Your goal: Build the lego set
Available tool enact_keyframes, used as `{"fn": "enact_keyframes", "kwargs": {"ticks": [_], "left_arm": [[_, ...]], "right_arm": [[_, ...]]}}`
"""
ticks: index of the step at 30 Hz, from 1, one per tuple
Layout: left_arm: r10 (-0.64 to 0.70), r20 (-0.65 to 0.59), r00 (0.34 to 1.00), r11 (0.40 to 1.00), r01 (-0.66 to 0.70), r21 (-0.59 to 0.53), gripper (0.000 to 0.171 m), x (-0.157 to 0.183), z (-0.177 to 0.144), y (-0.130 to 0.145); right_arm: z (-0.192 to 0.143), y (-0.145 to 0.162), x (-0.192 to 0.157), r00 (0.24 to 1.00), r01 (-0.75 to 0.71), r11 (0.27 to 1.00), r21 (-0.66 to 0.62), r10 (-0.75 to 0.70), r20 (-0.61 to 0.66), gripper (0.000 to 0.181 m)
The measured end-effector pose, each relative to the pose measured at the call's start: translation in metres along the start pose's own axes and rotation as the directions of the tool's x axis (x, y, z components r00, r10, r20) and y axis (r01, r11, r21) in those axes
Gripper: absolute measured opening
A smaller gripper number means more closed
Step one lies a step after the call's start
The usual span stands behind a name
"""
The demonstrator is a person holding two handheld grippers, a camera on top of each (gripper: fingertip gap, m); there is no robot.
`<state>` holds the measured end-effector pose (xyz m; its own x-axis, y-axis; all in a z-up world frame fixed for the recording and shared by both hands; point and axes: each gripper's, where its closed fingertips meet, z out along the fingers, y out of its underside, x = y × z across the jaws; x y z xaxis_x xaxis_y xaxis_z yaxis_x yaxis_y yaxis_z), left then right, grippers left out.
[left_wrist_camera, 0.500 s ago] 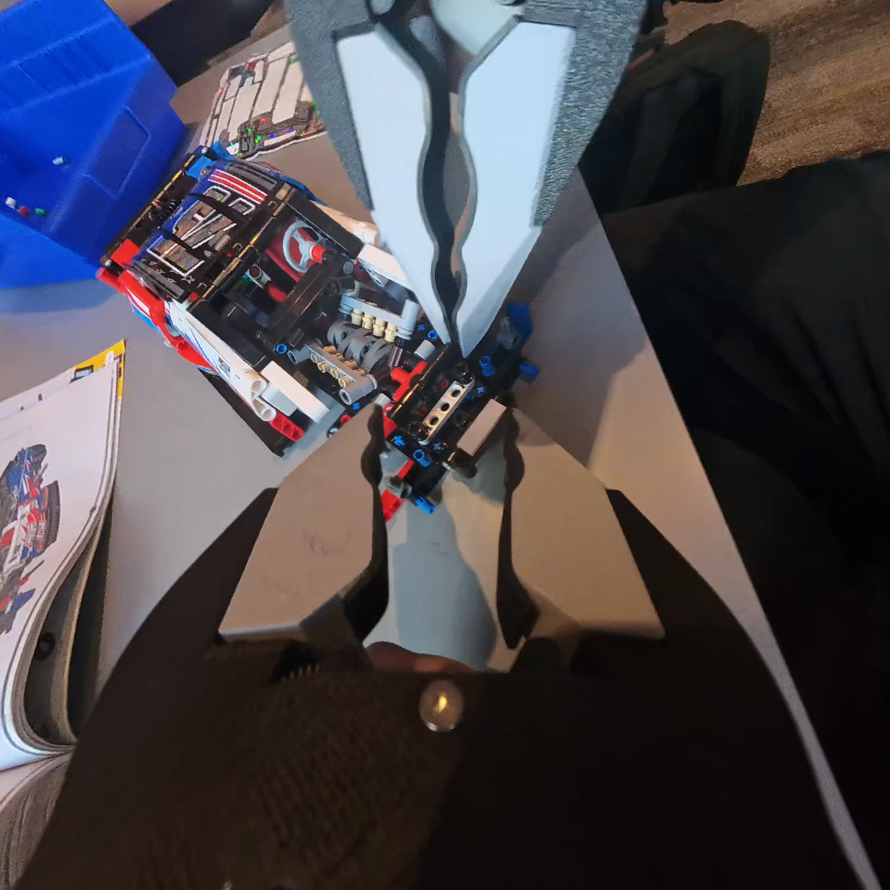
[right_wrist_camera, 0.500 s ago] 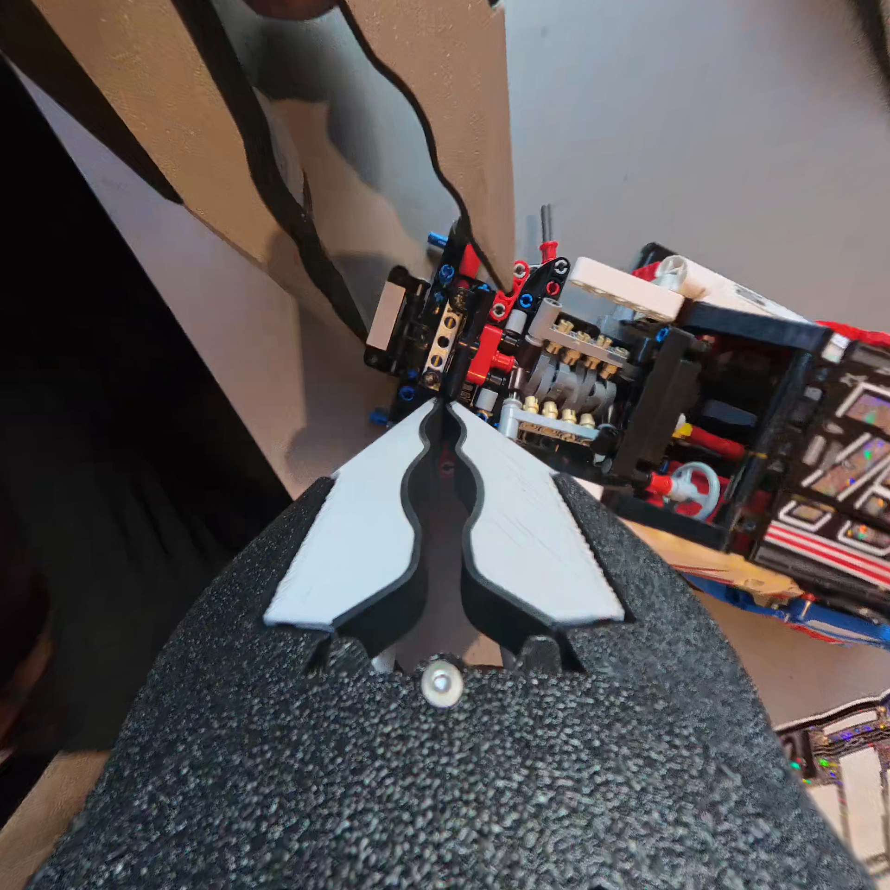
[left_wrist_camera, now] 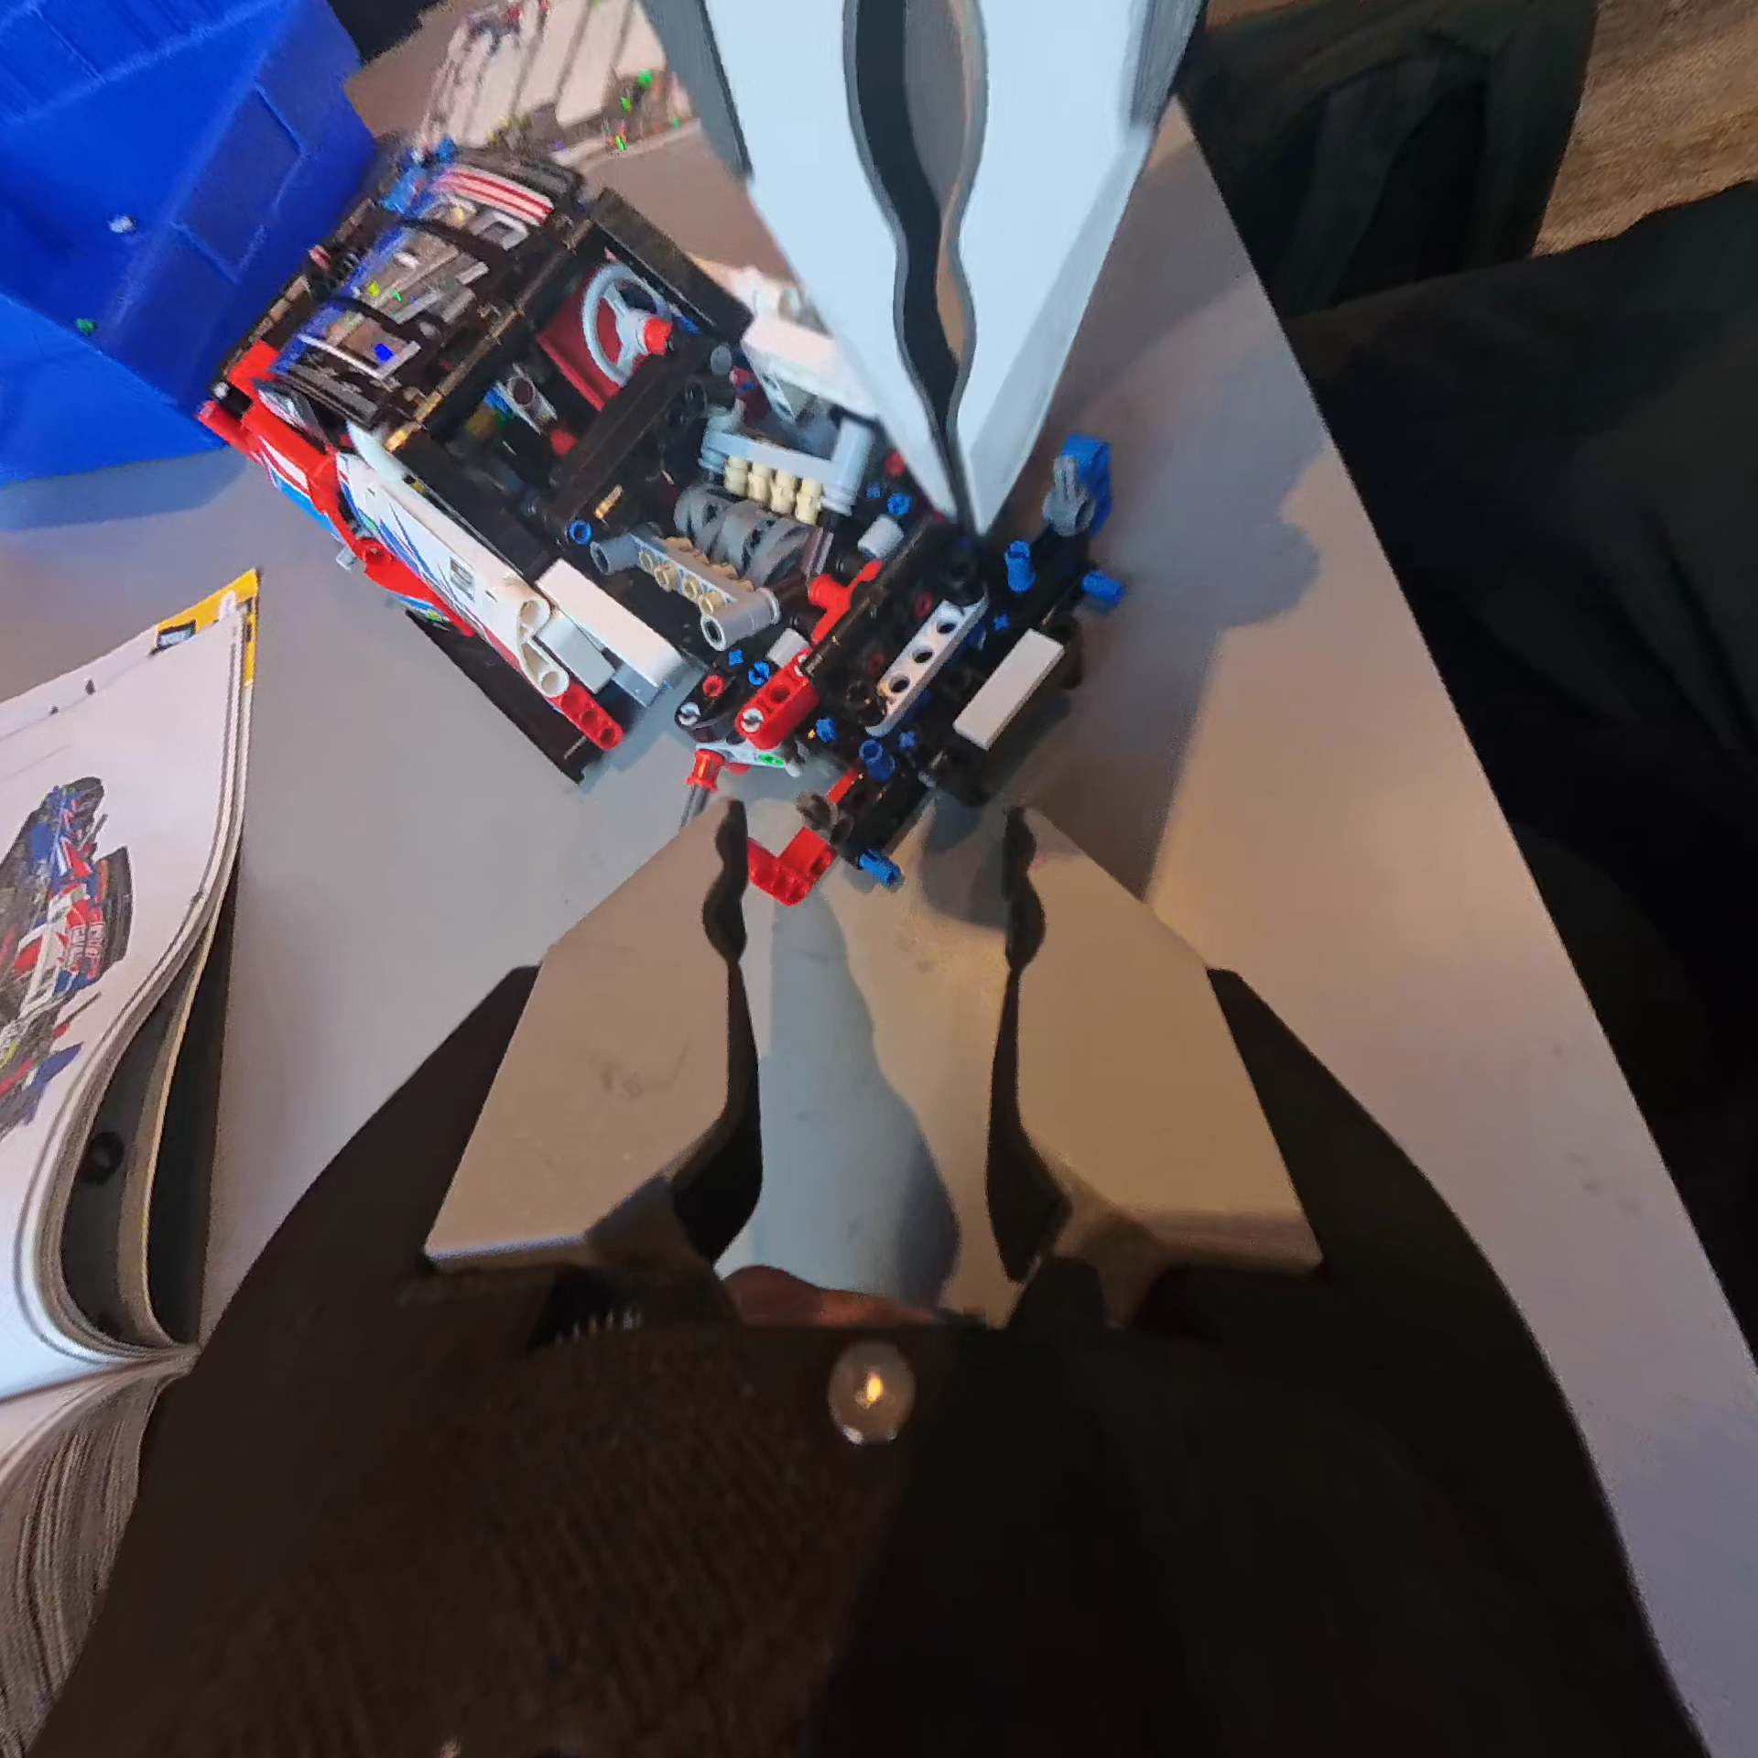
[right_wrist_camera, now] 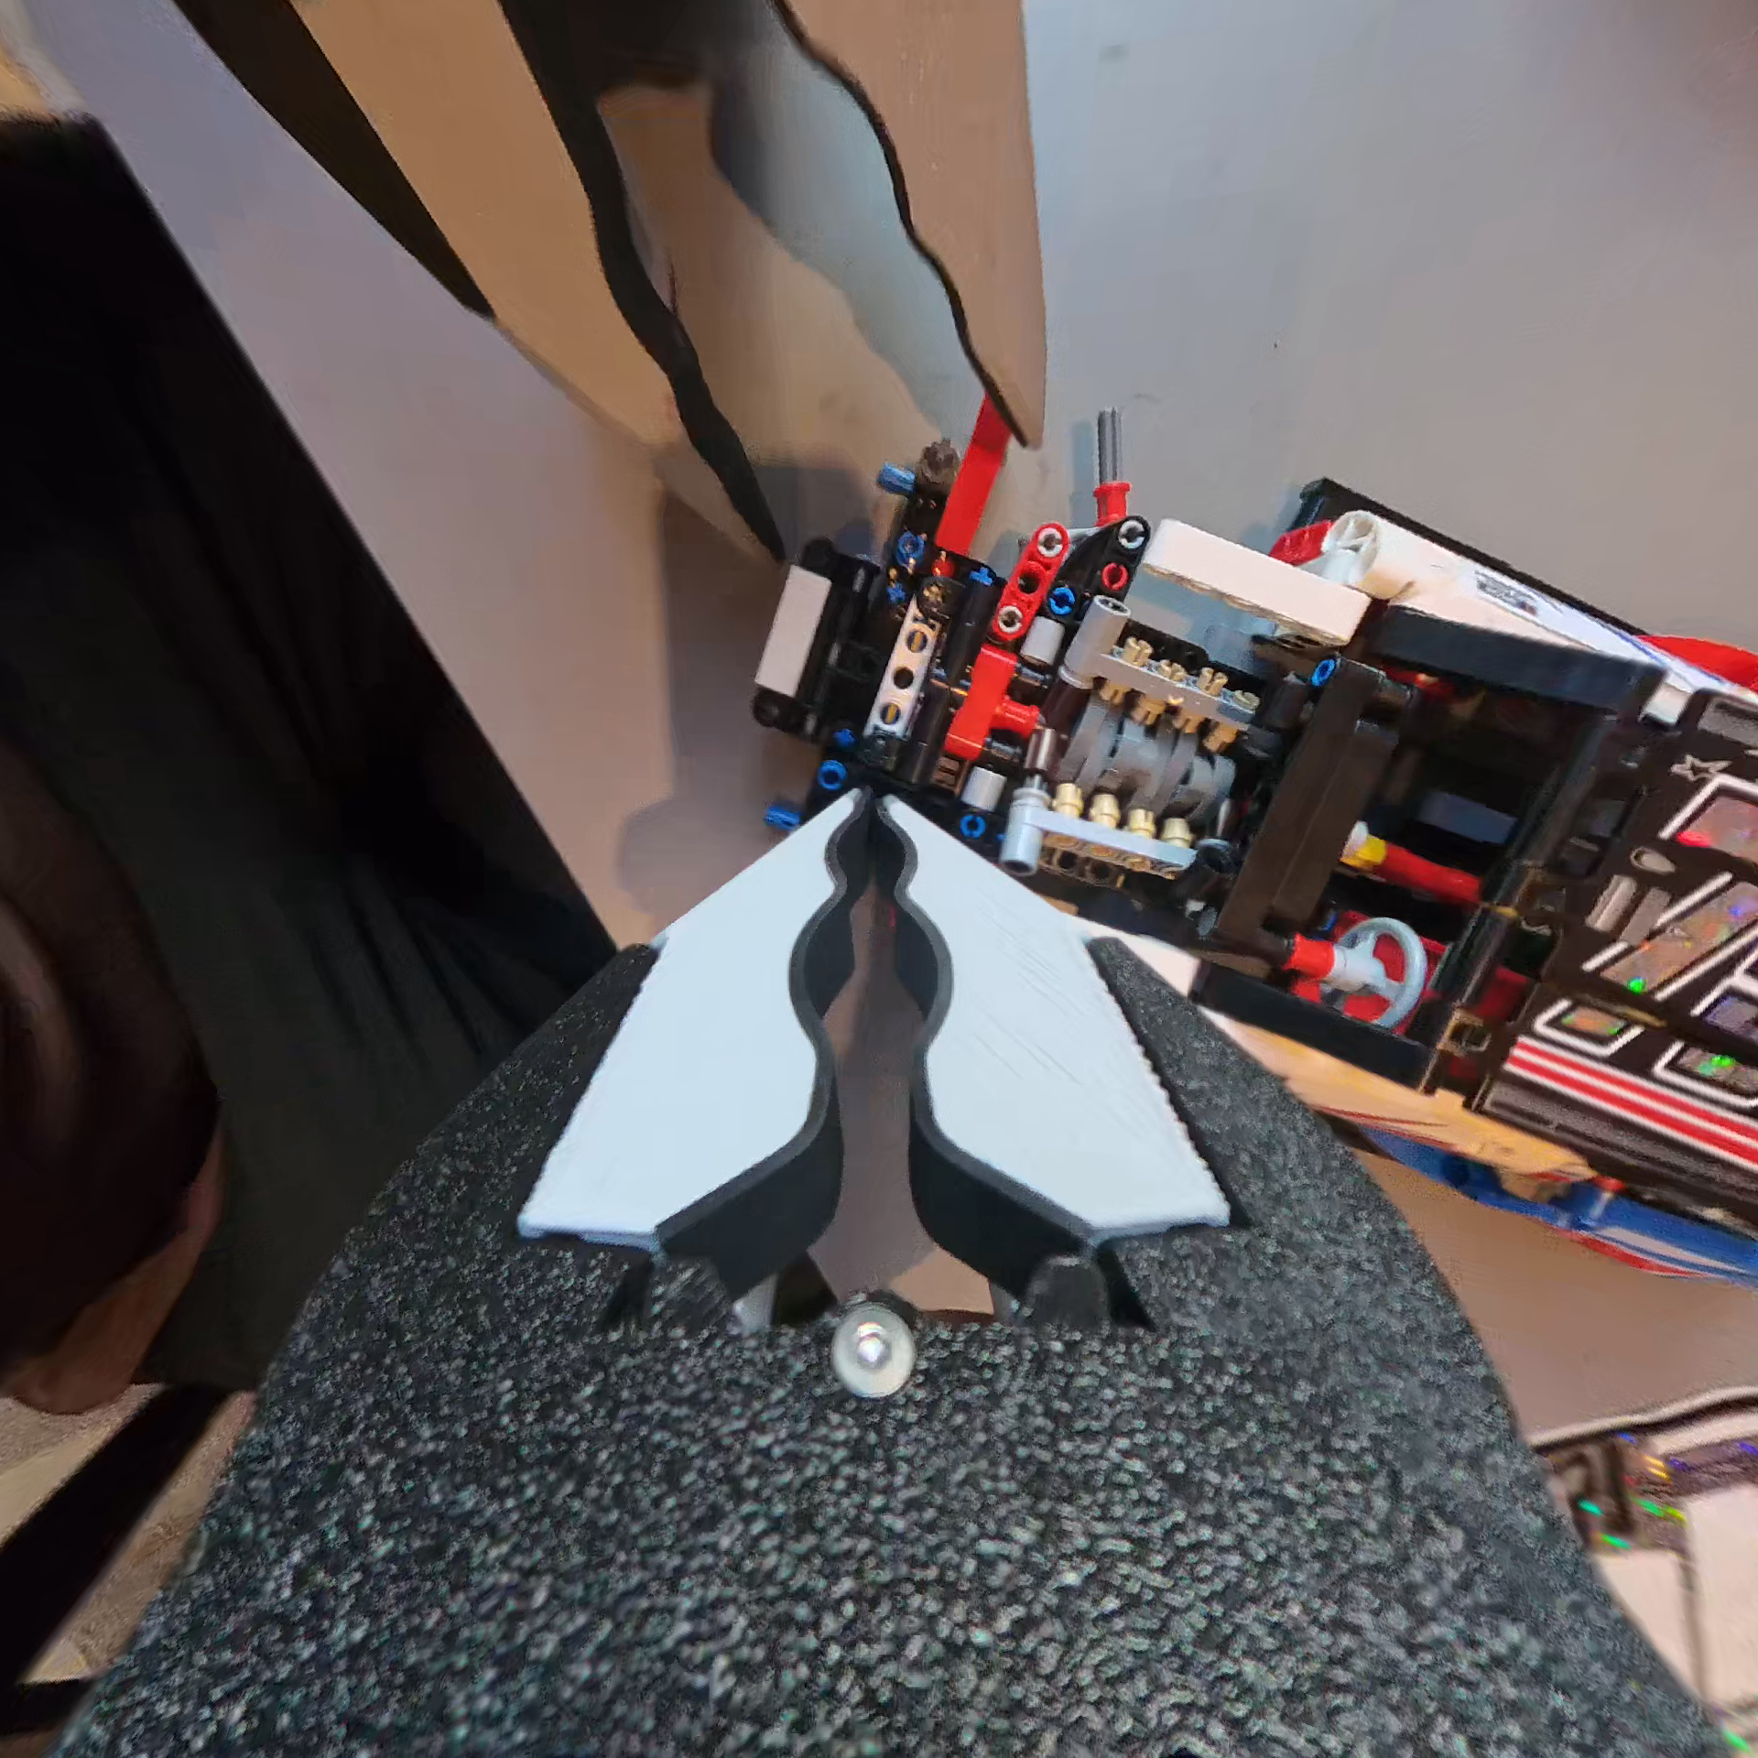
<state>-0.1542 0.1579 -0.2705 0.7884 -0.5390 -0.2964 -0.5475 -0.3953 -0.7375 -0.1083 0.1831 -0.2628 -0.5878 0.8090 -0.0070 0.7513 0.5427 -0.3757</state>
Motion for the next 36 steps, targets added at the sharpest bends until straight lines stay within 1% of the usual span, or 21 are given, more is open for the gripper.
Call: {"fn": "enact_keyframes", "kwargs": {"ticks": [2, 3, 6, 11, 15, 17, 20, 22, 24, 28, 30, 33, 36], "left_arm": [[0.014, 0.001, 1.000, 1.000, -0.014, -0.023, 0.052, 0.002, 0.002, 0.003], [0.013, 0.003, 1.000, 1.000, -0.013, -0.027, 0.048, 0.003, 0.003, 0.002], [0.002, -0.006, 1.000, 0.999, -0.002, -0.033, 0.043, 0.005, 0.005, 0.001], [-0.026, -0.013, 1.000, 0.999, 0.026, -0.041, 0.041, 0.004, 0.006, 0.002], [-0.042, -0.024, 0.999, 0.998, 0.041, -0.045, 0.039, 0.004, 0.007, 0.002], [-0.050, -0.027, 0.998, 0.998, 0.048, -0.045, 0.039, 0.004, 0.007, 0.002], [-0.055, -0.028, 0.998, 0.998, 0.054, -0.045, 0.037, 0.003, 0.007, 0.003], [-0.061, -0.033, 0.998, 0.997, 0.060, -0.045, 0.037, 0.003, 0.008, 0.003], [-0.068, -0.036, 0.997, 0.997, 0.066, -0.045, 0.037, 0.003, 0.007, 0.003], [-0.068, -0.037, 0.997, 0.997, 0.066, -0.046, 0.036, 0.002, 0.007, 0.005], [-0.067, -0.046, 0.997, 0.997, 0.065, -0.045, 0.036, 0.002, 0.007, 0.005], [-0.056, -0.037, 0.998, 0.997, 0.055, -0.046, 0.036, 0.002, 0.007, 0.005], [-0.067, -0.043, 0.997, 0.997, 0.065, -0.049, 0.036, 0.001, 0.006, 0.005]], "right_arm": [[-0.008, -0.005, -0.001, 0.999, -0.034, 0.998, 0.050, 0.034, 0.000, 0.000], [-0.010, -0.005, 0.001, 0.999, -0.029, 0.998, 0.053, 0.031, -0.024, 0.000], [-0.010, -0.003, 0.002, 0.998, 0.004, 1.000, 0.017, -0.003, -0.070, 0.000], [0.002, 0.003, 0.004, 0.990, 0.069, 0.995, -0.068, -0.076, -0.115, 0.000], [0.004, 0.002, 0.006, 0.984, 0.108, 0.988, -0.111, -0.122, -0.131, 0.000], [0.005, 0.003, 0.005, 0.984, 0.123, 0.984, -0.127, -0.138, -0.116, 0.000], [0.006, 0.004, 0.005, 0.991, 0.108, 0.984, -0.140, -0.117, -0.057, 0.000], [0.007, 0.004, 0.004, 0.990, 0.131, 0.978, -0.165, -0.138, -0.033, 0.000], [0.008, 0.003, 0.005, 0.984, 0.165, 0.969, -0.186, -0.175, -0.035, 0.000], [0.010, 0.001, 0.006, 0.990, 0.131, 0.983, -0.129, -0.136, -0.032, 0.000], [0.010, 0.001, 0.006, 0.986, 0.153, 0.978, -0.138, -0.160, -0.040, 0.000], [0.011, 0.002, 0.006, 0.986, 0.162, 0.976, -0.142, -0.165, -0.011, 0.000], [0.012, 0.000, 0.007, 0.978, 0.205, 0.963, -0.176, -0.210, -0.011, 0.000]]}}
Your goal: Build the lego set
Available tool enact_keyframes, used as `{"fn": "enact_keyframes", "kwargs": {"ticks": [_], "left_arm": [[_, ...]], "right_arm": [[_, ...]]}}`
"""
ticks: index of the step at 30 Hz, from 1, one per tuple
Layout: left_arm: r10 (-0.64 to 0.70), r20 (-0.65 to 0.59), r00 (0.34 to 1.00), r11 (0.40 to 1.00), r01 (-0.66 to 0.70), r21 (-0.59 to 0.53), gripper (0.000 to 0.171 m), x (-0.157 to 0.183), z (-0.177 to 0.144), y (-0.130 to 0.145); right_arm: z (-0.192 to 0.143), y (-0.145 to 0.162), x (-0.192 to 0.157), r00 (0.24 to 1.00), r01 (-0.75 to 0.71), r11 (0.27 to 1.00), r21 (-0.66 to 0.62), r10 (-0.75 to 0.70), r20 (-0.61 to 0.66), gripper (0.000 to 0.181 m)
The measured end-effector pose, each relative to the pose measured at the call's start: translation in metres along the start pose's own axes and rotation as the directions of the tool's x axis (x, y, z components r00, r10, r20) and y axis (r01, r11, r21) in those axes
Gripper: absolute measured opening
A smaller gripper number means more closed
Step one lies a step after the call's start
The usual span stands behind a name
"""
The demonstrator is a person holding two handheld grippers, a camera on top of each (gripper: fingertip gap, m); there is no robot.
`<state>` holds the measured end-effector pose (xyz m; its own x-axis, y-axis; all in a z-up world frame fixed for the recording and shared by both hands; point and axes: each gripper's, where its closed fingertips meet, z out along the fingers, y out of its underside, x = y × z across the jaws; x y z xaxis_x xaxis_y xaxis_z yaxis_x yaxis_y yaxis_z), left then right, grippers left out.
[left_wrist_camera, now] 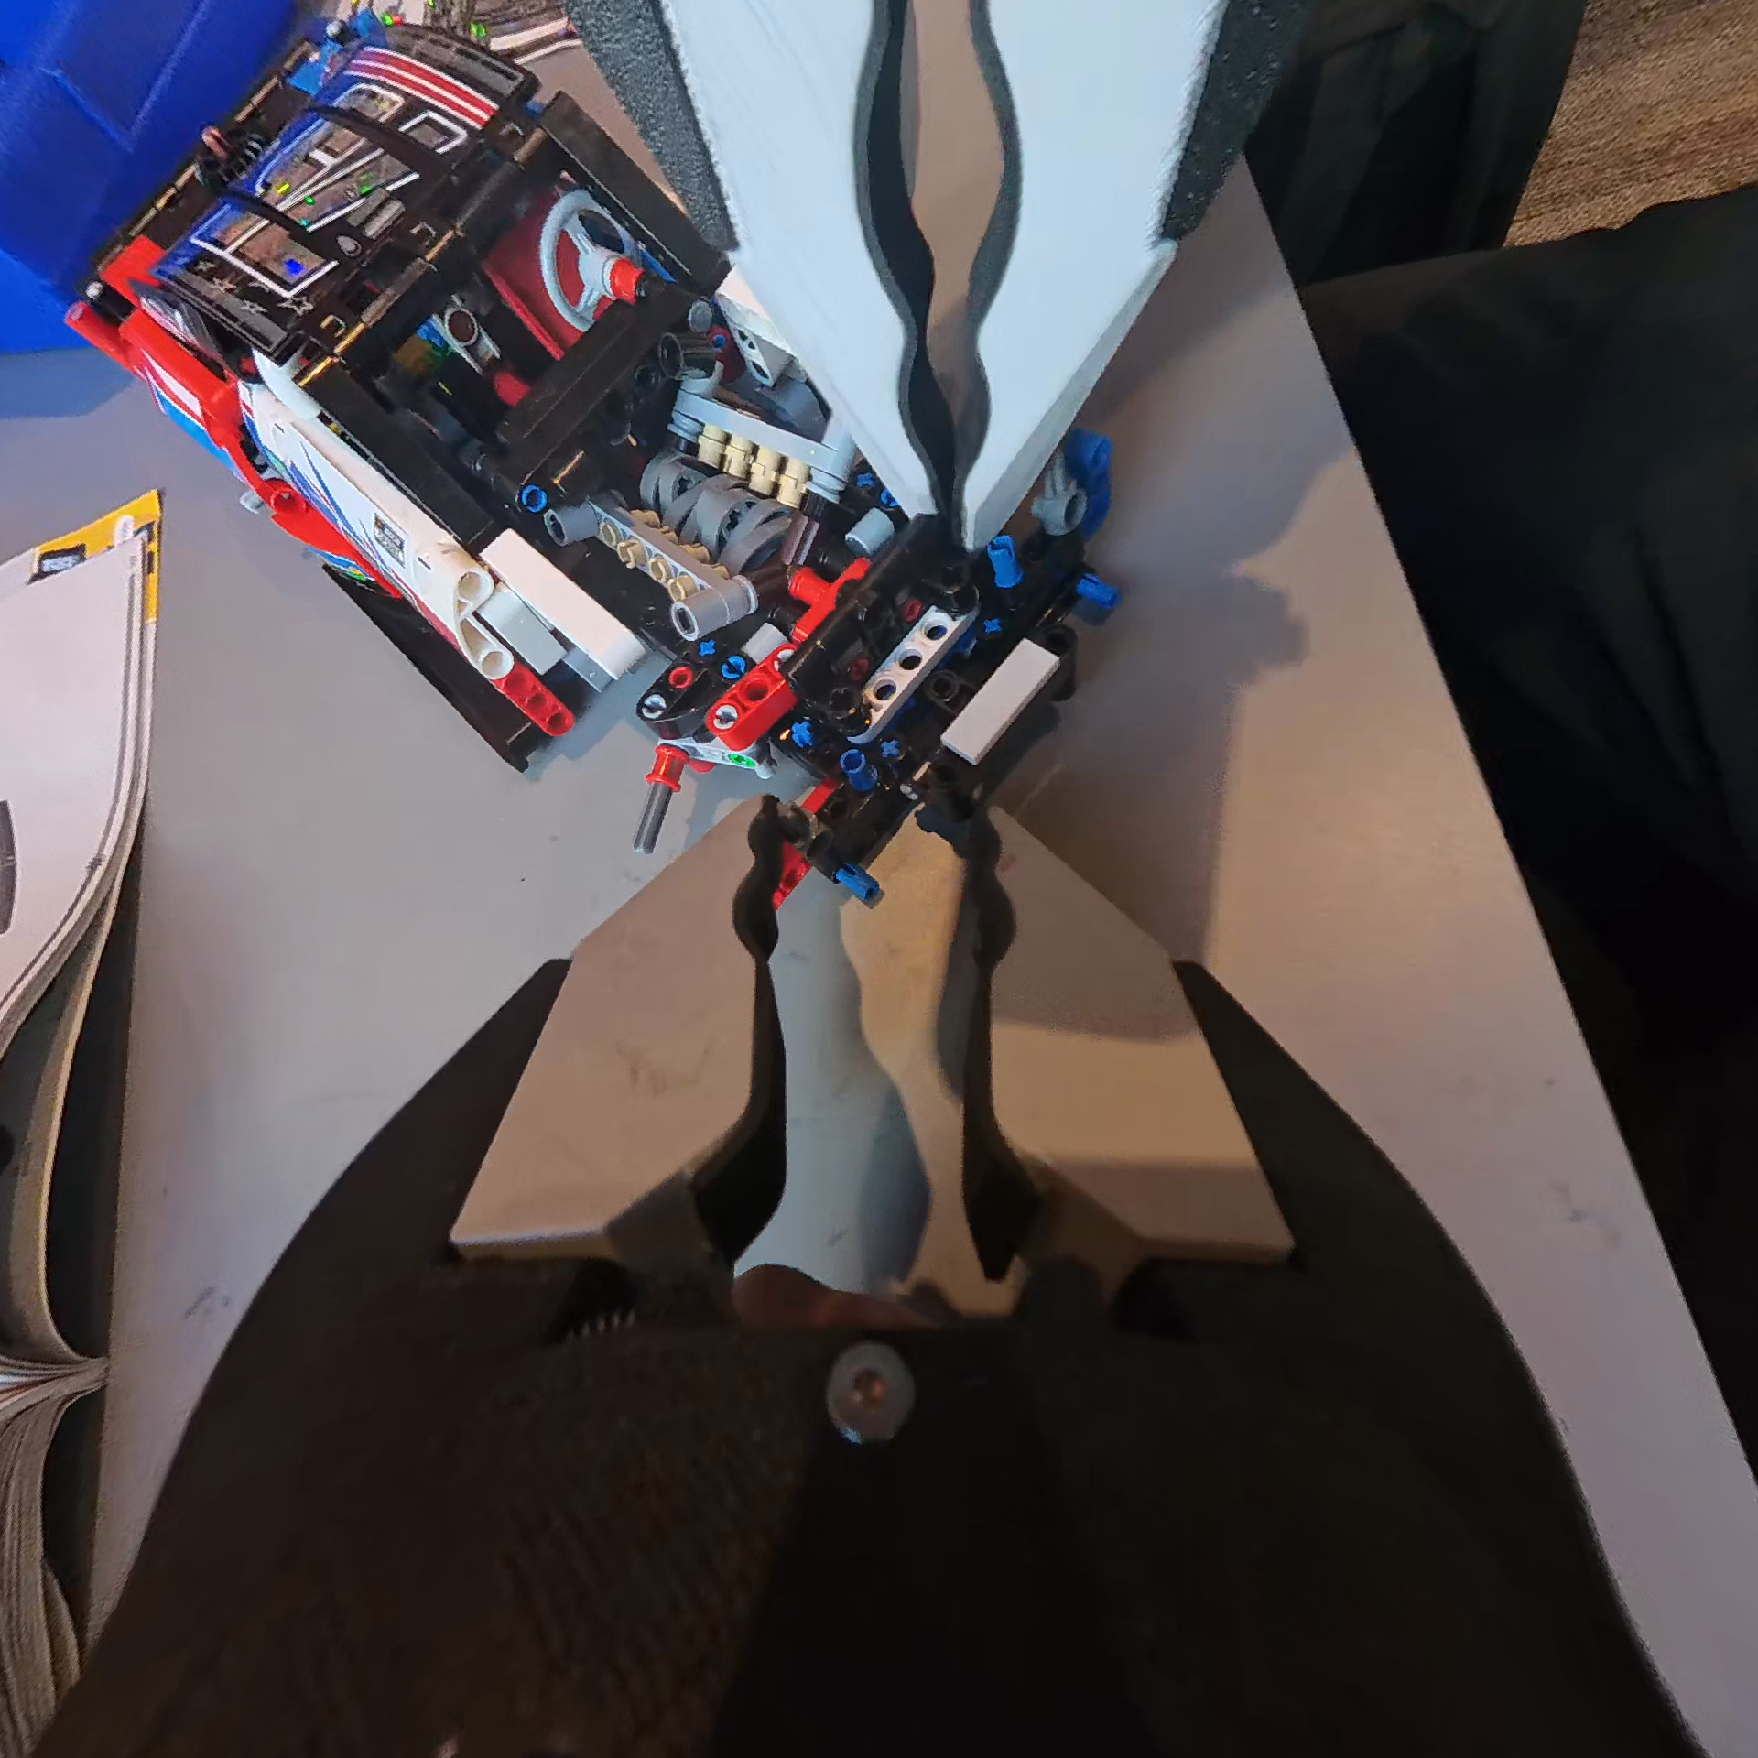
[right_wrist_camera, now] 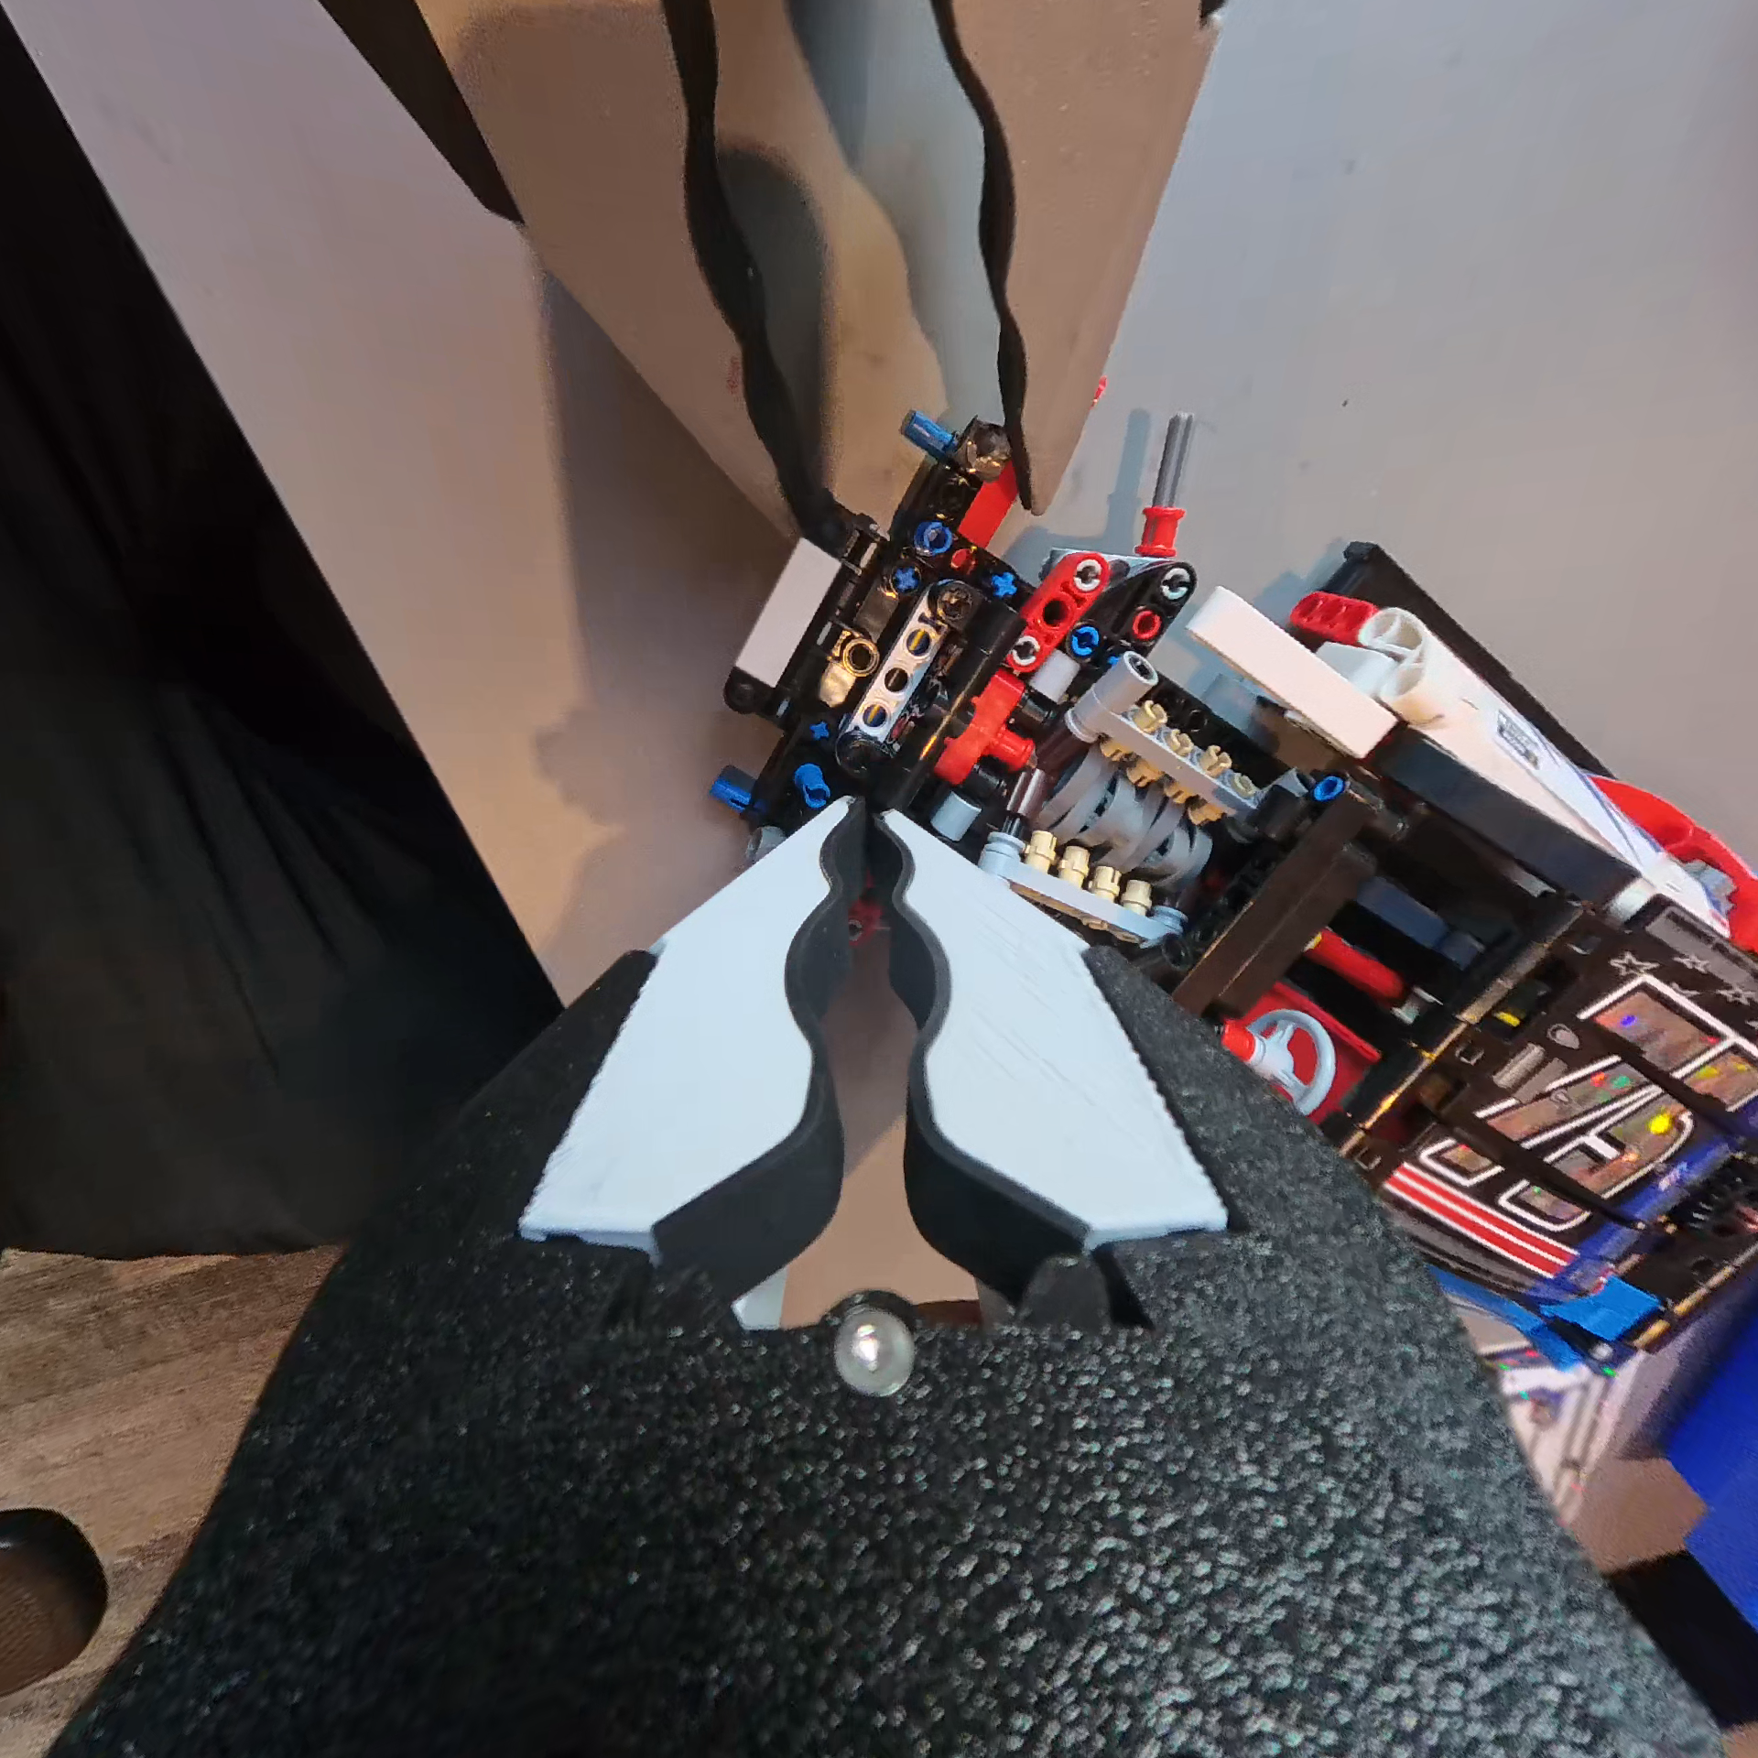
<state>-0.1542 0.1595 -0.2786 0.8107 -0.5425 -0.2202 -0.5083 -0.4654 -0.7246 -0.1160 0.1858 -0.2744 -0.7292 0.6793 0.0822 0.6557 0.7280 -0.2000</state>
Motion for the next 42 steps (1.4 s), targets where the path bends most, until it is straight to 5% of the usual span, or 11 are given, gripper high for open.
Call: {"fn": "enact_keyframes", "kwargs": {"ticks": [13, 22, 24, 26, 28, 30, 35, 40, 42], "left_arm": [[-0.009, 0.042, 0.999, 1.000, 0.009, -0.003, 0.038, -0.012, -0.006, 0.008], [-0.014, 0.034, 0.999, 1.000, 0.014, -0.002, 0.038, -0.012, -0.006, 0.008], [-0.014, 0.034, 0.999, 1.000, 0.014, -0.002, 0.038, -0.012, -0.006, 0.008], [-0.014, 0.034, 0.999, 1.000, 0.014, -0.002, 0.038, -0.012, -0.006, 0.008], [-0.012, 0.031, 0.999, 1.000, 0.012, -0.001, 0.038, -0.011, -0.006, 0.008], [-0.007, 0.031, 0.999, 1.000, 0.007, 0.000, 0.038, -0.011, -0.006, 0.008], [-0.011, 0.027, 1.000, 1.000, 0.011, 0.001, 0.038, -0.011, -0.005, 0.008], [-0.008, 0.029, 1.000, 1.000, 0.008, -0.001, 0.038, -0.010, -0.005, 0.009], [-0.003, 0.033, 0.999, 1.000, 0.003, 0.001, 0.038, -0.011, -0.005, 0.008]], "right_arm": [[-0.007, -0.014, 0.003, 0.998, -0.004, 1.000, 0.026, 0.006, -0.062, 0.000], [-0.078, -0.056, -0.003, 0.997, -0.062, 0.981, 0.183, 0.071, -0.042, 0.000], [-0.065, -0.059, -0.006, 0.997, -0.055, 0.985, 0.164, 0.062, -0.038, 0.000], [-0.017, -0.034, -0.008, 0.997, -0.075, 0.996, 0.043, 0.076, -0.034, 0.008], [0.003, -0.038, -0.011, 0.989, -0.149, 0.983, 0.104, 0.146, 0.039, 0.000], [-0.020, -0.039, 0.001, 0.993, -0.054, 0.994, 0.094, 0.063, -0.097, 0.000], [-0.087, -0.053, 0.019, 0.977, -0.069, 0.982, 0.174, 0.102, -0.188, 0.000], [0.023, -0.019, -0.027, 0.996, -0.085, 0.996, 0.012, 0.085, -0.005, 0.000], [-0.017, -0.040, -0.006, 0.988, -0.028, 0.996, 0.087, 0.041, -0.149, 0.000]]}}
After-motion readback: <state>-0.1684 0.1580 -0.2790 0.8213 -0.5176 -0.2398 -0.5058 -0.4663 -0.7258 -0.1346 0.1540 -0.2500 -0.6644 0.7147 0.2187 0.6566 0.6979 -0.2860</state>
